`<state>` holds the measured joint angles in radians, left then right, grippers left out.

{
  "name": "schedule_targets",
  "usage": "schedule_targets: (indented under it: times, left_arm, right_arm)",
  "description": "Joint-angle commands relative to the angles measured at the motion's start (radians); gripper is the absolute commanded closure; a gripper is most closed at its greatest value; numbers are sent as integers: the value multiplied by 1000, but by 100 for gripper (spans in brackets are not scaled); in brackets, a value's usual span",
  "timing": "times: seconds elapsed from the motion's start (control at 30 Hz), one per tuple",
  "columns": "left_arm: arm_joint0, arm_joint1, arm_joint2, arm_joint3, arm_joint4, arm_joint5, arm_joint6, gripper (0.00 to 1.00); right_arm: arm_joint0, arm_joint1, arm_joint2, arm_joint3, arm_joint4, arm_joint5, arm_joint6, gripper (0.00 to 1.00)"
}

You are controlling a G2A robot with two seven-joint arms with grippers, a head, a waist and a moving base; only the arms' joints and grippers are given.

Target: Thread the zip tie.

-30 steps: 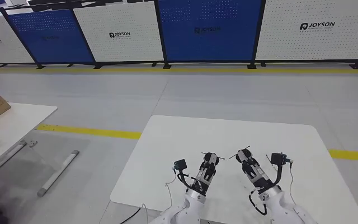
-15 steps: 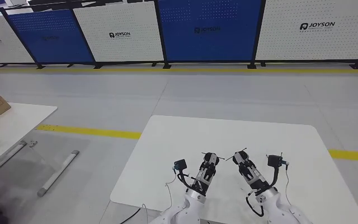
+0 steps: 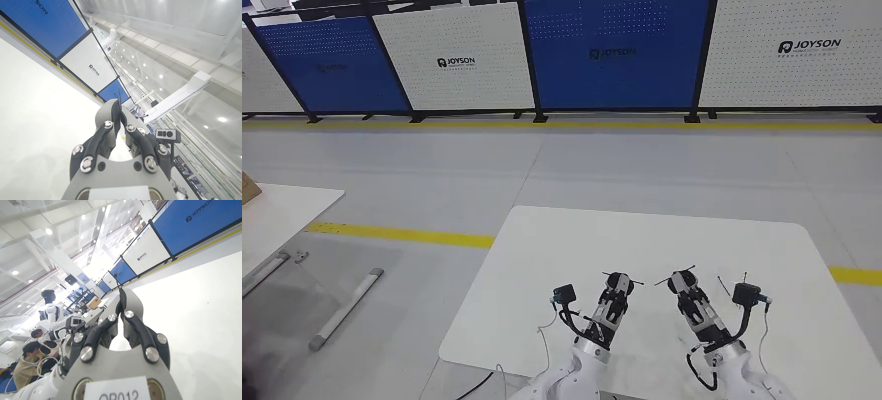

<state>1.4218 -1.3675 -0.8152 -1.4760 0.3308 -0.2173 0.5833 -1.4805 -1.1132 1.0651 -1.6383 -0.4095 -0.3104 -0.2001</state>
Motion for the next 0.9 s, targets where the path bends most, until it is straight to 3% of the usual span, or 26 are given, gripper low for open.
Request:
schedule_targets:
  times: [0.0,0.1,0.4,0.6,0.7,0.87]
  left_arm:
    - [0,0,0,0,0,0,0,100]
    - [0,0,0,0,0,0,0,100]
    - [0,0,0,0,0,0,0,100]
    - [0,0,0,0,0,0,0,100]
    - [0,0,0,0,0,0,0,100]
    - [0,0,0,0,0,0,0,100]
  right_arm:
    - [-33,1,14,-19,-17,-13,-40,100]
    - [-61,-3,3,-46,-100,22,-85,100]
    - [-59,-6,-1,-48,-97,28,-71,100]
    - [-19,-26,-36,-27,-79,33,-65,100]
    - [16,-42,-79,4,-130,101,-83,100]
    - [17,-44,-82,6,-131,103,-87,100]
